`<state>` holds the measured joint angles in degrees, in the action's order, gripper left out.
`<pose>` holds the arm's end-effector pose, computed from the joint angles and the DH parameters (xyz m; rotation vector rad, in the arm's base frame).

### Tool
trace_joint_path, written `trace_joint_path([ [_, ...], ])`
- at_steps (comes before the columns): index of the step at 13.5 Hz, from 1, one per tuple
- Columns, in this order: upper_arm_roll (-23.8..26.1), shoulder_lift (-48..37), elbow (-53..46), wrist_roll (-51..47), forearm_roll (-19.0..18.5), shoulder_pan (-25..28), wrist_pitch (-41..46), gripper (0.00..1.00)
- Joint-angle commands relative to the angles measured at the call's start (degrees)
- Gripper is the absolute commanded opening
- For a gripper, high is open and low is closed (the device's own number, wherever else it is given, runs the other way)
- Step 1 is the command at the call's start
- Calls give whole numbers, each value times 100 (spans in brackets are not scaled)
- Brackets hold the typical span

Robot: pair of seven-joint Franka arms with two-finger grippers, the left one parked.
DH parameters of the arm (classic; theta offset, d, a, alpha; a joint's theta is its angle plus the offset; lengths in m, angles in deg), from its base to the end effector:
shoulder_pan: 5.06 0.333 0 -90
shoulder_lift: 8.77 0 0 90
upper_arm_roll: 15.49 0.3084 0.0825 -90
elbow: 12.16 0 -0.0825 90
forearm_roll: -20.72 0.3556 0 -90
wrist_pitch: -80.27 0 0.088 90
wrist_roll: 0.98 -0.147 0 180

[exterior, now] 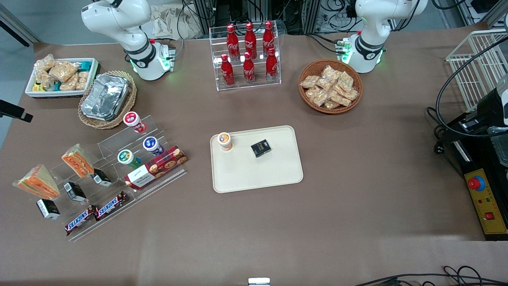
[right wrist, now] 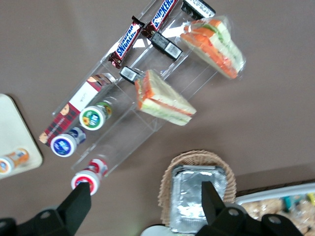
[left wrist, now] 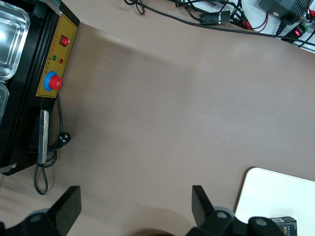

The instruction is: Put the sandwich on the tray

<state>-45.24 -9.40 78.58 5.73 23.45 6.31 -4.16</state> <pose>0.4842 -0.1545 0.5686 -3.0496 0.3077 0.1329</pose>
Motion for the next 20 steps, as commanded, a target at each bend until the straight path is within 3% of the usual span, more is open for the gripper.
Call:
trace_joint_path([
  [1,-21,273,-48,1344,78,-528,-510,100],
  [5,-21,782,-48,2763,200,-943,-1302,100],
  [8,-21,1265,-39,3421,744,-1066,-1663,100],
  [13,40,1986,-4,3967,930,-1066,-2279,100],
  [15,40,2267,-4,4266,1202,-1057,-2410,100],
  [20,40,2655,5,4777,1300,-1084,-2990,100],
])
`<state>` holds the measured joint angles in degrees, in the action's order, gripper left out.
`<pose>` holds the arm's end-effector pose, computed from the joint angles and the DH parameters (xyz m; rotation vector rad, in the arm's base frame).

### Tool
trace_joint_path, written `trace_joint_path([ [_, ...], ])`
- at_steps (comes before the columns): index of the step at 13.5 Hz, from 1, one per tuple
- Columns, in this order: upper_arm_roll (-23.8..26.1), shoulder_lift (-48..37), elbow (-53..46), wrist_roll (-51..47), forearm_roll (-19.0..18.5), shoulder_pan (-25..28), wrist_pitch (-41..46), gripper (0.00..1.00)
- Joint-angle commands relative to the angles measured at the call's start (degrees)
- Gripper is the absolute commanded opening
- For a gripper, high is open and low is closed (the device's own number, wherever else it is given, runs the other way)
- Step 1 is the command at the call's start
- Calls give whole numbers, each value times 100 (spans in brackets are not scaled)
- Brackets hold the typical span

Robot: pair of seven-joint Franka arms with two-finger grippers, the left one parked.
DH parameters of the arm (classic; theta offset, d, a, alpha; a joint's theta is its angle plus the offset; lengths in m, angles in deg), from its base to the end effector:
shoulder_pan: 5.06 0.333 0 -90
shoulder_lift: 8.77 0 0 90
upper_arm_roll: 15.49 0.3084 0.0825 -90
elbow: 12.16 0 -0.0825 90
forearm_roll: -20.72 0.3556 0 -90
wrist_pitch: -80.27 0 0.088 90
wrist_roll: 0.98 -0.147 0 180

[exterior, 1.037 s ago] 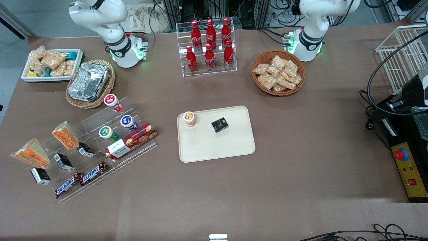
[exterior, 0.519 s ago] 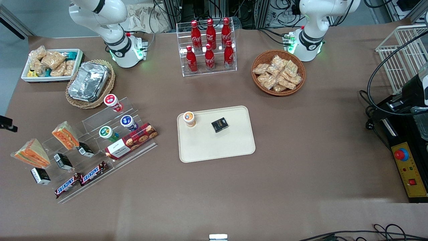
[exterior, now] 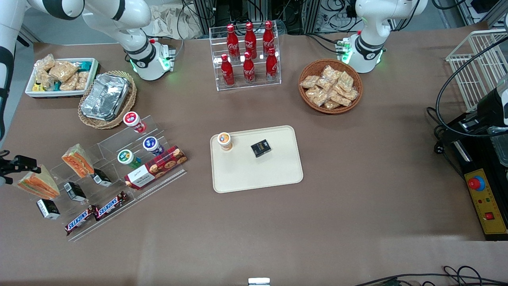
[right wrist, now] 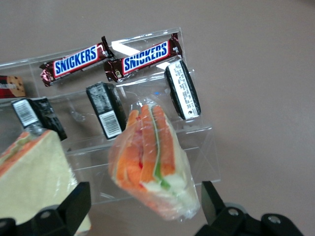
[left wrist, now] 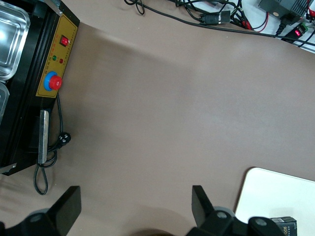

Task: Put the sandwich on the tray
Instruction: 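Lower the right gripper onto the wrapped orange sandwich in the rack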

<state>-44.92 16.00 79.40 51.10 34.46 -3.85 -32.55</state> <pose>0.5882 -0.2495 0.3713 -3.0793 -0.5635 -0.0117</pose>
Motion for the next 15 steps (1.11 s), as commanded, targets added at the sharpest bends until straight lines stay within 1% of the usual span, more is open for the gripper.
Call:
trace_joint_path([
  [1,8,168,-50,328,199,-68,-301,100],
  [2,8,255,-50,338,217,-68,-372,100],
  [4,8,353,-41,355,418,-68,-373,100],
  [5,8,379,-33,355,436,-76,-373,98],
  [6,8,388,-7,355,436,-76,-373,92],
  [8,8,414,20,355,437,-68,-373,69],
  [9,8,423,37,364,436,-68,-364,57],
  [11,8,423,38,416,436,-68,-355,24],
  [12,8,415,38,426,436,-76,-346,10],
  [13,8,380,38,426,436,-59,-303,2],
  [15,8,170,38,426,428,11,-180,1],
])
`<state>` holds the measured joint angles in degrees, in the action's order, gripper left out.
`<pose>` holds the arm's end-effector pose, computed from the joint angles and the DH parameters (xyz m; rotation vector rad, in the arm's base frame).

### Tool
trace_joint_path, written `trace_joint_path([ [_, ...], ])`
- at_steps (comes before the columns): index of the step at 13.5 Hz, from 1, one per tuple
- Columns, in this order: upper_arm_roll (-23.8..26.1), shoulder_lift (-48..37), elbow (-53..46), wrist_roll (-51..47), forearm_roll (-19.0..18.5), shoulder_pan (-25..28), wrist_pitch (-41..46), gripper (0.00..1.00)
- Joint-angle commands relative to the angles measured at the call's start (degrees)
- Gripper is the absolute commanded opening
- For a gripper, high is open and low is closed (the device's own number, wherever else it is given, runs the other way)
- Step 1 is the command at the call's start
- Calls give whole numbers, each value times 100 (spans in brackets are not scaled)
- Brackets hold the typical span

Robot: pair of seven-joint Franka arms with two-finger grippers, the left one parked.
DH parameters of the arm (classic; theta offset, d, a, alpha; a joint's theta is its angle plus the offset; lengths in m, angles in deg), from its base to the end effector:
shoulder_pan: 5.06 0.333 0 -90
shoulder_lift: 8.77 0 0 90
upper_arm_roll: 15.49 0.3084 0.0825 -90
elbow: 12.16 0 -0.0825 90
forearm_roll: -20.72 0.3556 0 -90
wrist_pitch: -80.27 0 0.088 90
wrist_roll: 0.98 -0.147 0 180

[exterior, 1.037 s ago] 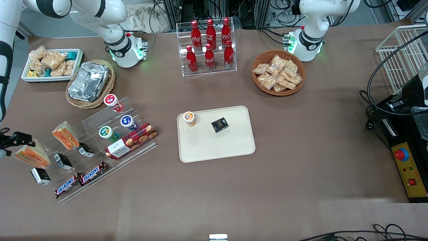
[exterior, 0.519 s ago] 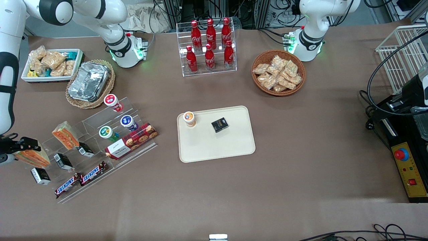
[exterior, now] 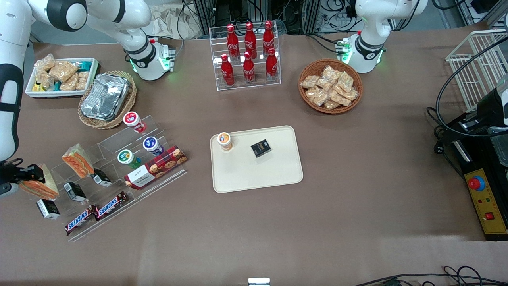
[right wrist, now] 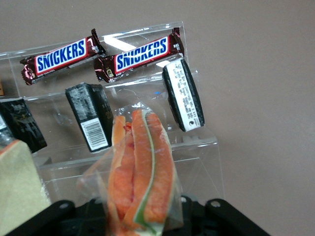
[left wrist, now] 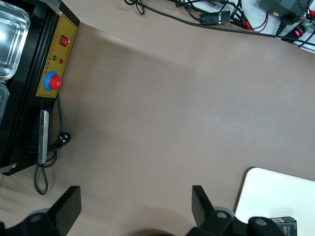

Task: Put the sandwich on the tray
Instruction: 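Lower the right gripper onto the wrapped orange sandwich in the rack, then close the right gripper on the sandwich and lift it from the rack, then carry the sandwich with the right gripper over the cream tray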

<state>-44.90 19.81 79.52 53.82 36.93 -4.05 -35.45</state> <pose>0.5968 -0.2518 0.3358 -3.0652 -0.6008 -0.0068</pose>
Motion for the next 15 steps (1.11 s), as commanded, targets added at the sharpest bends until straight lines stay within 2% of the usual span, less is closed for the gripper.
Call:
trace_joint_path([
  [1,14,-369,25,162,154,144,207,1],
  [5,-3,-1090,-10,101,49,758,760,1],
  [7,-3,-1406,-28,66,-320,1258,1094,1],
  [11,6,-1504,-115,66,-663,2400,1192,0],
  [15,59,-1330,-186,-40,-559,3456,948,0],
])
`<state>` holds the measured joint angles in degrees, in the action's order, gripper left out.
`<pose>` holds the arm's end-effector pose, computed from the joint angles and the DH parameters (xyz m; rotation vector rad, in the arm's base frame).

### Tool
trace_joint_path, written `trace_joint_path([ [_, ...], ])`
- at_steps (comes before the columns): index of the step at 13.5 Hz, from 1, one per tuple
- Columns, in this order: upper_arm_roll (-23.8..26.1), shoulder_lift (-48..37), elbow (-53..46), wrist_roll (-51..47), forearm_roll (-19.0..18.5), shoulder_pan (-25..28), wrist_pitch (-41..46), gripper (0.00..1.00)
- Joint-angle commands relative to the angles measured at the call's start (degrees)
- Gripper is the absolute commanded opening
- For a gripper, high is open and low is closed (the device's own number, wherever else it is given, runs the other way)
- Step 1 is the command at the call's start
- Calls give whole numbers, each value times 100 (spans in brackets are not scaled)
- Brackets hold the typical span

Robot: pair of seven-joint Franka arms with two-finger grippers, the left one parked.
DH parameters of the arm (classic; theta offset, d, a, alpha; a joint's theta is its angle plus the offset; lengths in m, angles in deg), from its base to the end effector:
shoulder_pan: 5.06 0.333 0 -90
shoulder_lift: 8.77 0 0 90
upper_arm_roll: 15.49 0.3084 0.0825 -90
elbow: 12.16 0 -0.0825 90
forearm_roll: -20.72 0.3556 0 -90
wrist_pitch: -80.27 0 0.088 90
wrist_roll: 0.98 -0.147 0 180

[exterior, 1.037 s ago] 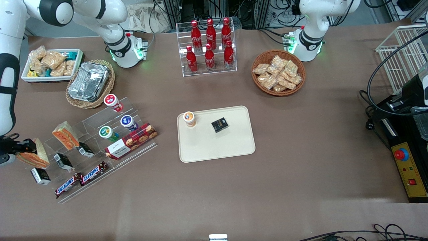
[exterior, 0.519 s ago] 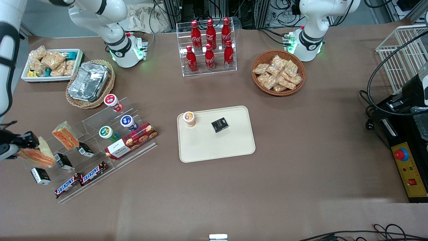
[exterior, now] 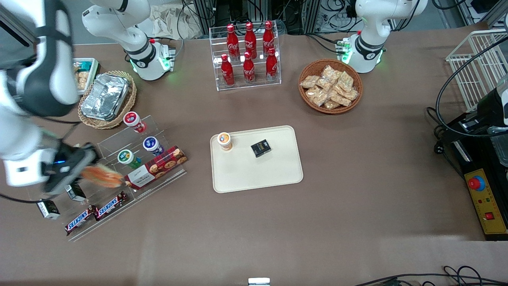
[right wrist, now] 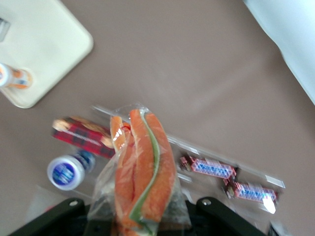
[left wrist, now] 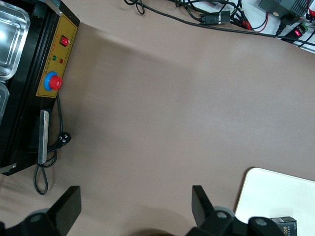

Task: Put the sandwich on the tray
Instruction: 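Carry the sandwich with the right gripper over the cream tray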

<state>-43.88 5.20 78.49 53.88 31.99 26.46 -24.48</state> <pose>0.6005 0.0800 0.4714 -2.7232 -1.4513 -0.0967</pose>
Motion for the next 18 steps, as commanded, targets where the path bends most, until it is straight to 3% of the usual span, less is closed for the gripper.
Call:
trace_joint_path([
  [1,-9,280,-144,-55,-38,660,-343,0],
  [4,0,702,-206,-213,172,1355,-791,0],
  [9,26,1659,-214,-318,217,2384,-2135,0],
  [12,499,2170,-214,-397,208,2491,-2866,0],
  [18,756,2715,-223,-890,208,2517,-3604,0],
])
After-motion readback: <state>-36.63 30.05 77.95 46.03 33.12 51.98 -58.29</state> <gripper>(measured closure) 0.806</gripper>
